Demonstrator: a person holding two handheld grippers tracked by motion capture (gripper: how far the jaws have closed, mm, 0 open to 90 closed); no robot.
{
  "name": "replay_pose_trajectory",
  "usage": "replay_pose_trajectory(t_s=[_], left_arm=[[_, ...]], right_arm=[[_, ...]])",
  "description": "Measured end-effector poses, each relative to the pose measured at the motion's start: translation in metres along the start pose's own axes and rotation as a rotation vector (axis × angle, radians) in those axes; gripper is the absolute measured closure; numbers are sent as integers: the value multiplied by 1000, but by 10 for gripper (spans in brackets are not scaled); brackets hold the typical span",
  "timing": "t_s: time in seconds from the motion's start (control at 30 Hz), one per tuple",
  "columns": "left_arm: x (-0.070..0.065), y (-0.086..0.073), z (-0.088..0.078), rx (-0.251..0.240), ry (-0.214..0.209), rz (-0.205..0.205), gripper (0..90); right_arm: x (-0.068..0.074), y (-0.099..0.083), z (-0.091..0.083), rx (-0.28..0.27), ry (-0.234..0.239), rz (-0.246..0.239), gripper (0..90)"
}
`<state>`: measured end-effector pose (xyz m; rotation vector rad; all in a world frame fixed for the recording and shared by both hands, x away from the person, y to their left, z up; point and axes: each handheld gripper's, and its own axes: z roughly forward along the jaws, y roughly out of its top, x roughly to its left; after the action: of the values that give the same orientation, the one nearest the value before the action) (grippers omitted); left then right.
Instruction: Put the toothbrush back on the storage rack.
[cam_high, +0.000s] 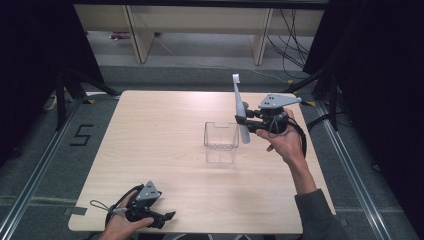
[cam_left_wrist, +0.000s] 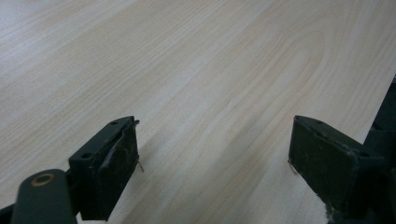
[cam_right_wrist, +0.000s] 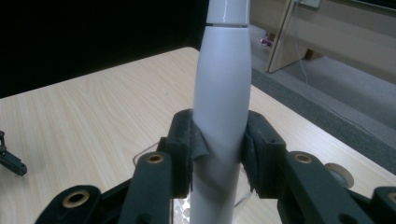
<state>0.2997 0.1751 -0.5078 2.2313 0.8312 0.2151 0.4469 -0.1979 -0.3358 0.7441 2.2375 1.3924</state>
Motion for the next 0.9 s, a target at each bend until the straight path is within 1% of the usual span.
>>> replay_pose_trajectory(t_s=[0.03, 0.07, 0.1, 0.2, 0.23, 0.27, 0.3, 0.33, 0.37, 0.4, 0.47, 0.5, 0.53, 0.6, 0.7, 0.73, 0.77, 0.8, 0.83, 0.87, 0.9], left_arm=[[0, 0, 0, 0, 0, 0, 152], [0, 0, 0, -1, 0, 0, 152], [0, 0, 0, -1, 0, 0, 152], [0, 0, 0, -2, 3, 0, 152], [0, 0, 0, 0, 3, 3, 152], [0, 0, 0, -1, 3, 1, 152], [0, 0, 0, -1, 3, 1, 151], [0, 0, 0, -4, 2, -1, 152], [0, 0, 0, -4, 2, -1, 152], [0, 0, 0, -3, 2, 1, 152], [0, 0, 0, 0, 2, 2, 152], [-1, 0, 1, -15, -8, -13, 152], [0, 0, 0, -1, 1, 1, 152], [0, 0, 0, -5, -2, -1, 152], [1, 0, 0, -2, 0, 1, 152], [-1, 0, 0, -14, -8, -13, 152], [-1, 0, 0, -14, -8, -13, 152], [0, 0, 0, -1, 1, 3, 152], [0, 0, 0, -1, 1, 3, 152], [0, 0, 0, -5, 1, 1, 152], [1, 0, -1, -4, 1, 2, 152]], right_arm=[[0, 0, 0, 0, 0, 0, 662], [0, 2, 4, -5, 2, -11, 662], [0, 3, 5, 8, 12, -5, 662], [2, 4, 9, 11, 19, -2, 662], [1, 5, 12, 2, 8, -20, 662], [3, 5, 16, 26, 32, 3, 662], [3, 5, 16, 26, 32, 3, 662], [4, 5, 21, 8, 23, 0, 662], [4, 5, 21, 8, 23, 0, 662], [3, 6, 24, 21, 33, -1, 662], [4, 6, 26, 21, 34, 1, 662], [3, 6, 27, 26, 38, -3, 662], [4, 5, 32, 22, 47, 15, 662], [4, 5, 34, 32, 45, 8, 662], [4, 4, 38, 24, 43, 8, 662], [5, 3, 42, 30, 36, 8, 662], [5, 3, 42, 30, 36, 8, 662], [6, 2, 46, 44, 38, 17, 662], [6, 1, 48, 67, 51, 18, 662], [4, 1, 50, 64, 38, -6, 662], [5, 0, 53, 72, 47, 7, 662]])
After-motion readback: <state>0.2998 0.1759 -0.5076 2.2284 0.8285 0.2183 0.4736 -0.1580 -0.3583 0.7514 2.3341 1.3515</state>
